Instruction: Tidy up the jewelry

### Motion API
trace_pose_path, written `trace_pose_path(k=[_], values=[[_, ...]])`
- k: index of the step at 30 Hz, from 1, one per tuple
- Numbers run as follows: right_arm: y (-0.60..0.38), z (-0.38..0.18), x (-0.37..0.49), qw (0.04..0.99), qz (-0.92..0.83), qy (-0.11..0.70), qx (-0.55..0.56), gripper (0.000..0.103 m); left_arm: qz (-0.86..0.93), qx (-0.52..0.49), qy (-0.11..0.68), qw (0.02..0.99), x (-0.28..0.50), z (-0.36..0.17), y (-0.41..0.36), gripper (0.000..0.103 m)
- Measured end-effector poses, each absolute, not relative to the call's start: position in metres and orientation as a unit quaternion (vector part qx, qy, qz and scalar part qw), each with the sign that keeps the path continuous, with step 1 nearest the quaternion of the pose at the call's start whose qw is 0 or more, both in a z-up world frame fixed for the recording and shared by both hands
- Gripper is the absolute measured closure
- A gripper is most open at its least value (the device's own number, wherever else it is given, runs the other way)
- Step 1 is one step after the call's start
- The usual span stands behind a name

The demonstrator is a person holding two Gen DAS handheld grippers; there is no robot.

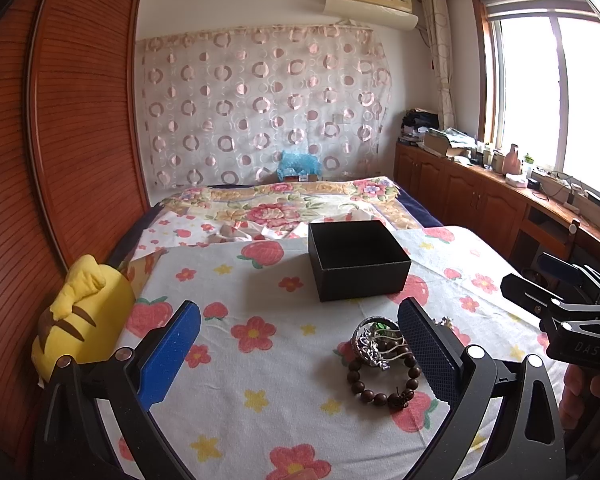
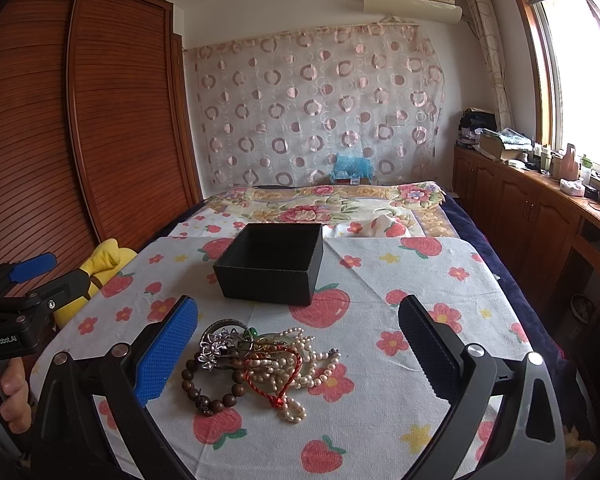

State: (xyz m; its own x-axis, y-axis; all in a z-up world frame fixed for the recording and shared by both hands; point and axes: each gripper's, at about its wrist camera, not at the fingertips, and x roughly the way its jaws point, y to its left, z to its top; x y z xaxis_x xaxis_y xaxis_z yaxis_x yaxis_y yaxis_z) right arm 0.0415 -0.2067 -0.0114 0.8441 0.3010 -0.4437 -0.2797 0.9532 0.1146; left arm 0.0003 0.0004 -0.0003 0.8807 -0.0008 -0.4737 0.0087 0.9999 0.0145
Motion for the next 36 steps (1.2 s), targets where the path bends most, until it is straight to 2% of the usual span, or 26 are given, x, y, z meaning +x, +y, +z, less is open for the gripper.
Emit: trace_pose_path(k=[7, 19, 27, 36], values=[[-0.203, -0.027, 0.044, 0.957, 0.155, 0.245, 0.018, 0.002, -0.001, 0.006, 0.253, 0.967, 0.0, 0.001, -0.002, 0.007], [-0.186, -0.058, 0.068, 0.936, 0.187, 0.298, -0.004, 0.003, -0.016, 0.009, 0.302, 0.953, 0.026, -0.036, 0.011, 0.007], [-0.171, -0.079, 0.082, 0.912, 0.223, 0.343, -0.017, 0.011, -0.042, 0.009, 0.332, 0.942, 0.035, -0.058, 0.009, 0.007], [-0.163, -0.1, 0.11, 0.888, 0.246, 0.39, -0.001, 0.027, -0.045, 0.008, 0.357, 0.933, 0.042, -0.08, 0.014, 0.007]])
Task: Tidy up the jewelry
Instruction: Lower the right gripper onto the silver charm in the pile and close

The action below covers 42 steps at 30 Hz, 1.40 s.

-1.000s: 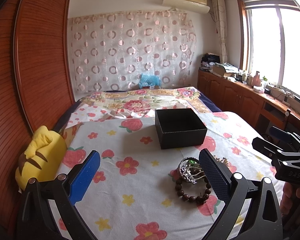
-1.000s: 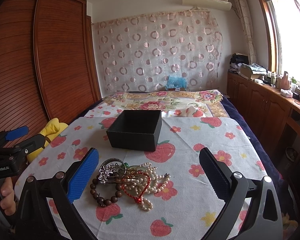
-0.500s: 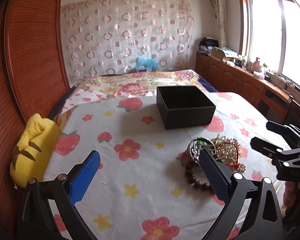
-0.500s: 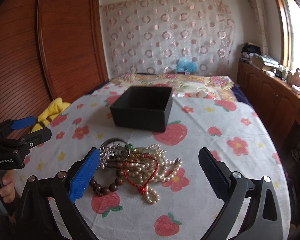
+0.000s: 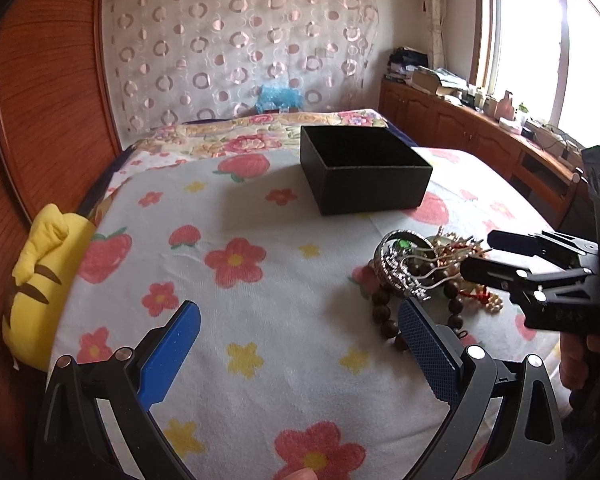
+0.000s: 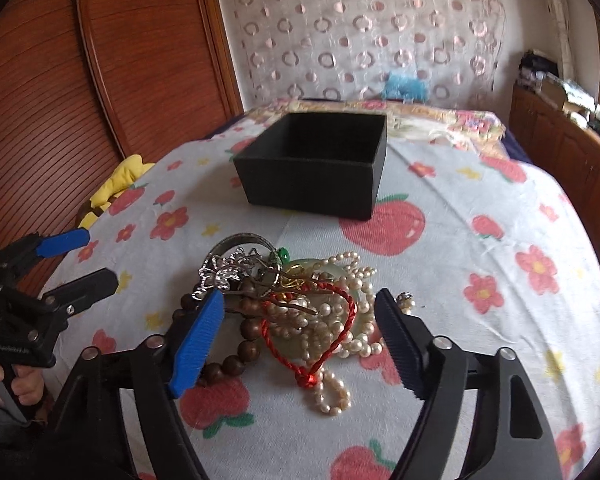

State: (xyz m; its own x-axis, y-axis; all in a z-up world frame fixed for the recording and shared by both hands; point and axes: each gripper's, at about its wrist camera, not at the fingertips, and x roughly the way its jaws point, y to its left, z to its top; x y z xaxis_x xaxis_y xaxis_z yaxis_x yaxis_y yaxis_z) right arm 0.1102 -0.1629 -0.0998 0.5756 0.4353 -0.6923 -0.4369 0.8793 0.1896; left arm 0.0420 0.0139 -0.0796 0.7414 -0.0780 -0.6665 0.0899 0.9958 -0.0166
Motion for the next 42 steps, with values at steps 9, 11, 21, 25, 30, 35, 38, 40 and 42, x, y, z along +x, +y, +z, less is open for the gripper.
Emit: trace_pose_path(k=[9, 11, 21, 25, 30, 35, 38, 40, 42], values=[[-0.158, -0.105, 0.122, 0.882, 0.25, 0.399, 0.004, 0.045, -0.043, 0.017, 0.364, 0.93, 0.043, -0.087, 0.011, 0.007], [-0.158, -0.105, 0.124, 0.884, 0.247, 0.398, 0.0, 0.049, -0.044, 0.019, 0.365, 0.93, 0.043, -0.088, 0.01, 0.007], [-0.159, -0.095, 0.121, 0.892, 0.245, 0.379, -0.009, 0.079, -0.043, 0.019, 0.364, 0.93, 0.041, -0.09, 0.009, 0.007], [-0.159, -0.086, 0.117, 0.896, 0.249, 0.367, -0.008, 0.086, -0.044, 0.019, 0.365, 0.93, 0.042, -0.089, 0.009, 0.007], [-0.154, -0.07, 0.11, 0.901, 0.26, 0.348, -0.008, 0.093, -0.044, 0.019, 0.365, 0.93, 0.041, -0.09, 0.009, 0.007], [-0.151, -0.057, 0.106, 0.904, 0.27, 0.332, -0.013, 0.098, -0.043, 0.018, 0.363, 0.931, 0.041, -0.089, 0.01, 0.007], [-0.149, -0.053, 0.103, 0.903, 0.278, 0.329, -0.009, 0.098, -0.043, 0.017, 0.363, 0.931, 0.041, -0.09, 0.011, 0.007], [-0.147, -0.051, 0.102, 0.902, 0.282, 0.328, -0.009, 0.098, -0.043, 0.017, 0.363, 0.93, 0.041, -0.09, 0.01, 0.007], [-0.143, -0.051, 0.1, 0.9, 0.286, 0.329, -0.011, 0.096, -0.043, 0.018, 0.363, 0.93, 0.041, -0.09, 0.011, 0.007]])
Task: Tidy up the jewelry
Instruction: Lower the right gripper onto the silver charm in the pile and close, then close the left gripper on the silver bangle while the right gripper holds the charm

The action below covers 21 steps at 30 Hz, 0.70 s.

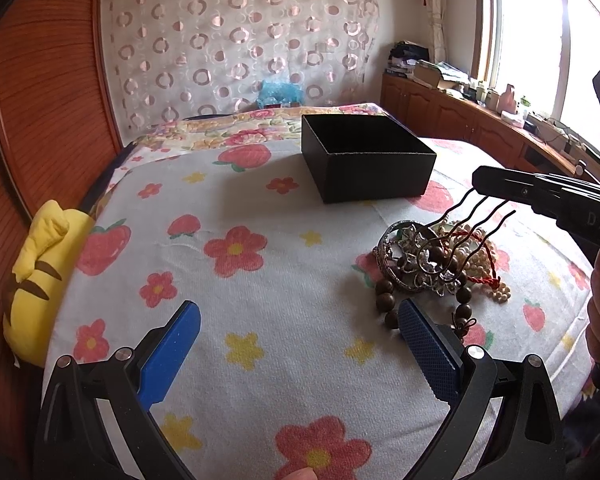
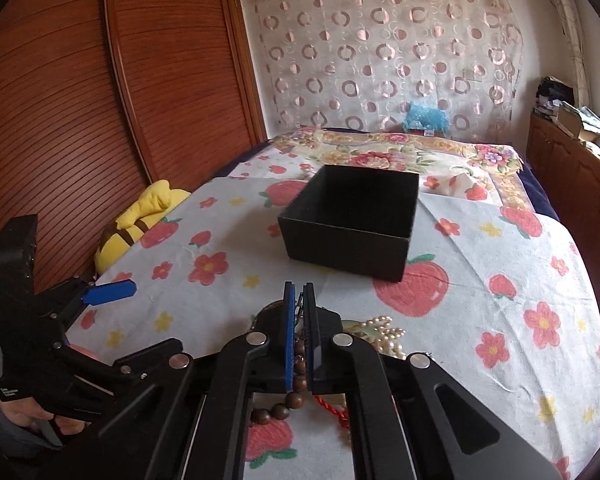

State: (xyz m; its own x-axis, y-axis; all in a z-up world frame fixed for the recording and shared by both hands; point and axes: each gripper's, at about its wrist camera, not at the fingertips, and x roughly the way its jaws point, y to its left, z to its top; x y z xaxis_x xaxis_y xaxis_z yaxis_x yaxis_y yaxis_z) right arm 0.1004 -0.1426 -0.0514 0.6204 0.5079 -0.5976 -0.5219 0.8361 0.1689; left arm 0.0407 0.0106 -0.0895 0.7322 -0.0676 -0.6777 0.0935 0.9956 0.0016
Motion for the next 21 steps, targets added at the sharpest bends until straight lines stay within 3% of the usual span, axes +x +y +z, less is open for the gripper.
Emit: trace_pose_path(k=[21], values=[[-0.187, -0.024, 0.093, 0.917, 0.269, 0.294, -0.006, 0.101, -0.097, 0.04, 0.373, 0.922, 0.072, -0.087, -0.022, 0.007]])
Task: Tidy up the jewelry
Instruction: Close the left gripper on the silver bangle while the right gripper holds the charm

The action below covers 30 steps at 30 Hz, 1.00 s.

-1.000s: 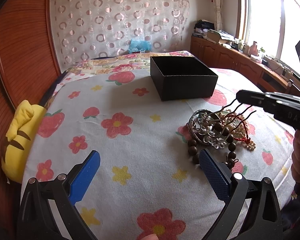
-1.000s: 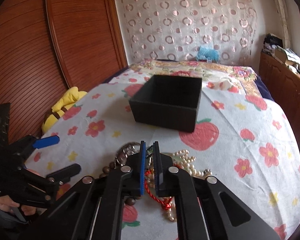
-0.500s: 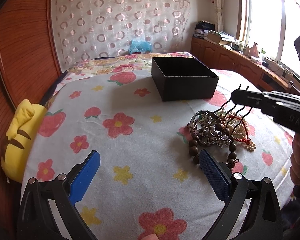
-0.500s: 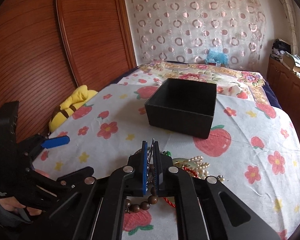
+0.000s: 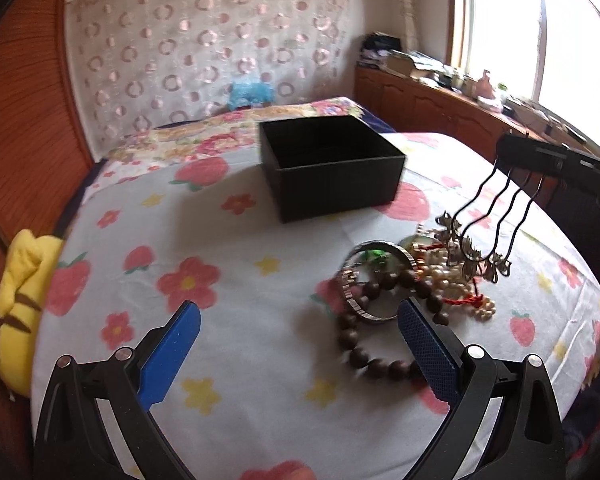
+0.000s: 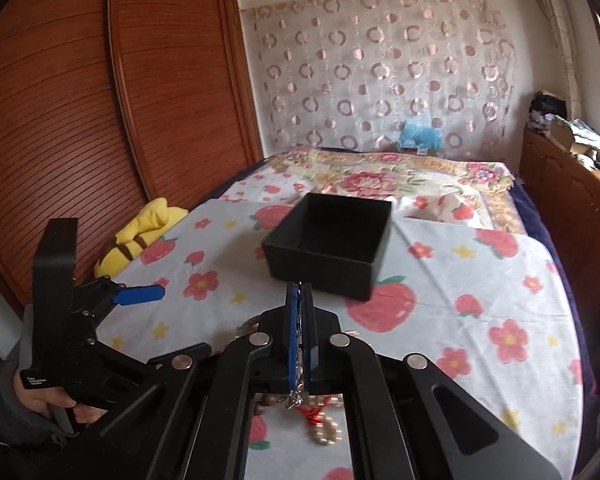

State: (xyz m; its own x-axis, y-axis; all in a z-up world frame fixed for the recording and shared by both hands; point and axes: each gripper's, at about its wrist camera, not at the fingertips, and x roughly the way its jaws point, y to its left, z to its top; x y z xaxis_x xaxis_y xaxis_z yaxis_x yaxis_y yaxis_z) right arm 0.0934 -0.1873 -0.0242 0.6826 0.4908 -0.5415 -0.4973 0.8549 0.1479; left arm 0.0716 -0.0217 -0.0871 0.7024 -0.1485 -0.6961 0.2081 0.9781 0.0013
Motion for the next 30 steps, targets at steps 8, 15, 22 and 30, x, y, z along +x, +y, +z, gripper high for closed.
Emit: trace_pose_path(k=[8, 15, 22, 30], values=[[-0.21, -0.027, 0.095, 0.924, 0.246, 0.292, -0.01, 0.101, -0.131, 0.013, 0.4, 0.907, 0.097, -0.094, -0.031, 0.009], [-0.211, -0.035, 0.099, 0.922, 0.243, 0.301, -0.006, 0.101, -0.154, 0.005, 0.409, 0.899, 0.115, -0.092, -0.034, 0.046], [-0.21, -0.037, 0.099, 0.922, 0.242, 0.302, -0.005, 0.101, -0.162, 0.002, 0.428, 0.889, 0.133, -0.098, -0.035, 0.081], [-0.213, -0.042, 0.099, 0.922, 0.241, 0.304, -0.006, 0.101, -0.165, 0.001, 0.422, 0.892, 0.131, -0.093, -0.03, 0.103]])
